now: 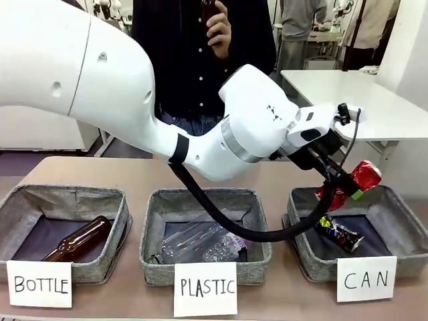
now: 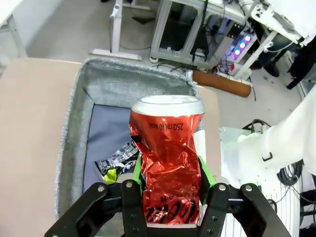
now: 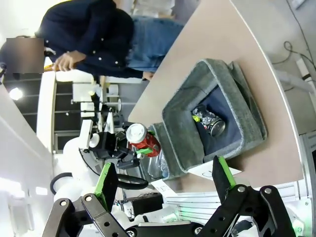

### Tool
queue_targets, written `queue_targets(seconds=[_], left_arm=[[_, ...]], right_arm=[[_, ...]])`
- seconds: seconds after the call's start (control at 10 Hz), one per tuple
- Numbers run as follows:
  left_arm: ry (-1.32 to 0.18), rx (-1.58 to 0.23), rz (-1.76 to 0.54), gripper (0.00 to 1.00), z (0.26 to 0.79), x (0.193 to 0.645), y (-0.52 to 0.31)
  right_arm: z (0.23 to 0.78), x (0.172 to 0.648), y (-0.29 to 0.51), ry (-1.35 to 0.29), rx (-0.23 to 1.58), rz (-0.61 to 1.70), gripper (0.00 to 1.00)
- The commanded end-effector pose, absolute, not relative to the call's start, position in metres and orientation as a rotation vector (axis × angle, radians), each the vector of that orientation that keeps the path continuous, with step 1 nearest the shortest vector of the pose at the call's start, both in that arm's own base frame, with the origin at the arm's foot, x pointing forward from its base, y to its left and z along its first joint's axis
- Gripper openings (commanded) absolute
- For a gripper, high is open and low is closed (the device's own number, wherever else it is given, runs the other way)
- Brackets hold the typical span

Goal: Sort the can waste into the basket.
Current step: Pick up the can waste from the table and place it in the right Fabric basket.

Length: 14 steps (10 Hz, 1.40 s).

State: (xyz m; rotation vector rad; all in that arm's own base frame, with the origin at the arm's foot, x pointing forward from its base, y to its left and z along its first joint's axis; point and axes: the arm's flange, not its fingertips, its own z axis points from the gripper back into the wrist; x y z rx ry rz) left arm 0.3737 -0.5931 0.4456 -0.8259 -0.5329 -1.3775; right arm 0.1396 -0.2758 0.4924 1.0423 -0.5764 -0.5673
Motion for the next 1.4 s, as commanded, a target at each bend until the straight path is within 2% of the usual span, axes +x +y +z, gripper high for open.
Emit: queue_targets(seconds=[0.0,0.1,0.2,0.8,0.9,1.1,1.2,1.3], left_arm=[[-0.514,-0.830,-1.379,0.45,0.452,0.371,-0.591],[-0.519,-0.824,-1.392,0.60,0.452,0.371,-0.590],[-0.521,-0.815,-1.398,1.00,0.453,0.372,-0.588],[-0.523,-0.807,-1.377,1.00,0.455,0.380,-0.582],[-0.464,-0.815,-1.359,1.00,0.454,0.381,-0.578],[-0.241,-0.815,-1.298,1.00,0.463,0.384,-0.534],[-0.160,-0.884,-1.224,1.00,0.487,0.387,-0.480],[-0.164,-0.919,-1.149,1.00,0.510,0.390,-0.429]], right_arm=[[0.496,0.136,-0.279,-0.591,1.045,-0.573,1.00],[0.496,0.136,-0.279,-0.591,1.045,-0.573,1.00],[0.496,0.136,-0.279,-0.591,1.045,-0.573,1.00],[0.496,0.136,-0.279,-0.591,1.045,-0.573,1.00],[0.496,0.136,-0.279,-0.591,1.045,-0.573,1.00],[0.494,0.152,-0.266,-0.573,1.017,-0.564,1.00],[0.502,0.182,-0.243,-0.546,1.053,-0.445,1.00],[0.512,0.218,-0.215,-0.494,1.000,-0.363,1.00]])
